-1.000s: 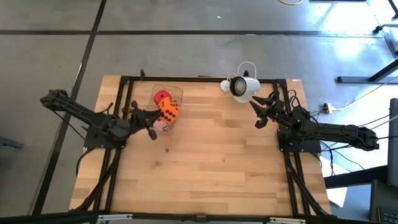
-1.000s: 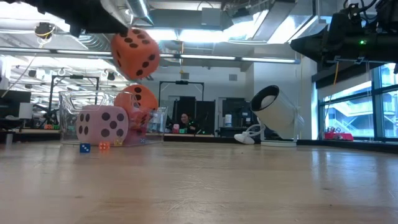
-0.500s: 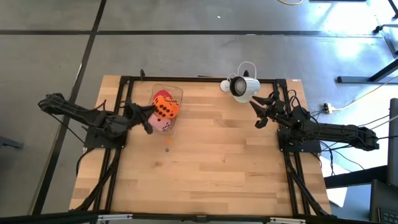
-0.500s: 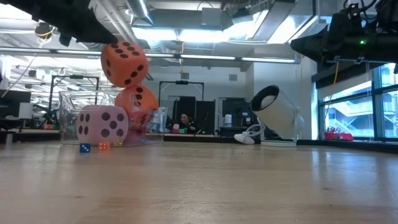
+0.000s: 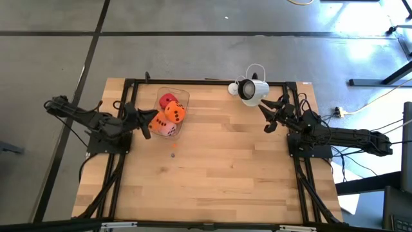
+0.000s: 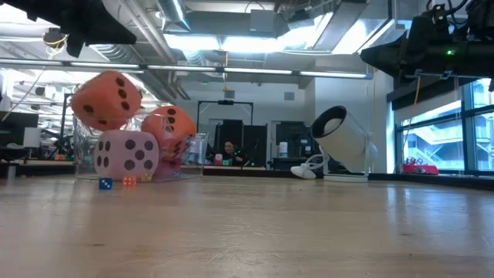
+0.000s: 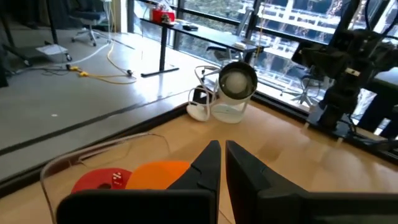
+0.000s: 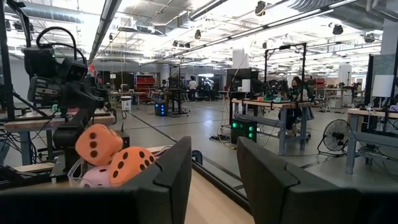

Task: Pick & Place Dice
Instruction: Put the large orange die into the transparent bin, then put the small blue die into the transparent bin

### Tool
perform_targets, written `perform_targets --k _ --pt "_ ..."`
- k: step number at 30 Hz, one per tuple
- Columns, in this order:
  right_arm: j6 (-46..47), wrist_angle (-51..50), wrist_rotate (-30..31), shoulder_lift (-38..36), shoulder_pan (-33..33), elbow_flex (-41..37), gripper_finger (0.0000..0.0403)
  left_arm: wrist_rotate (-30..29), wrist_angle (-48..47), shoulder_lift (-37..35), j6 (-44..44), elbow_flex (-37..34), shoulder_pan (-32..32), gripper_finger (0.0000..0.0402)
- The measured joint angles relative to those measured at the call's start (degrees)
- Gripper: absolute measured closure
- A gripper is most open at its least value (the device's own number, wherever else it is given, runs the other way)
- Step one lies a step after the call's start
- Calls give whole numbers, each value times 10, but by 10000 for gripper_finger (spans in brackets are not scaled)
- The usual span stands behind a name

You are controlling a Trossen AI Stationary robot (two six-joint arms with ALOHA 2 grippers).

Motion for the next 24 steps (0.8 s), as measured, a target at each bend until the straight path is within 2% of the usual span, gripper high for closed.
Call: perform_targets --k 10,24 --pt "0 0 0 0 0 0 273 -3 -56 1 -60 0 -8 385" --pt "0 0 0 0 0 0 273 -3 -52 1 -41 0 -8 383"
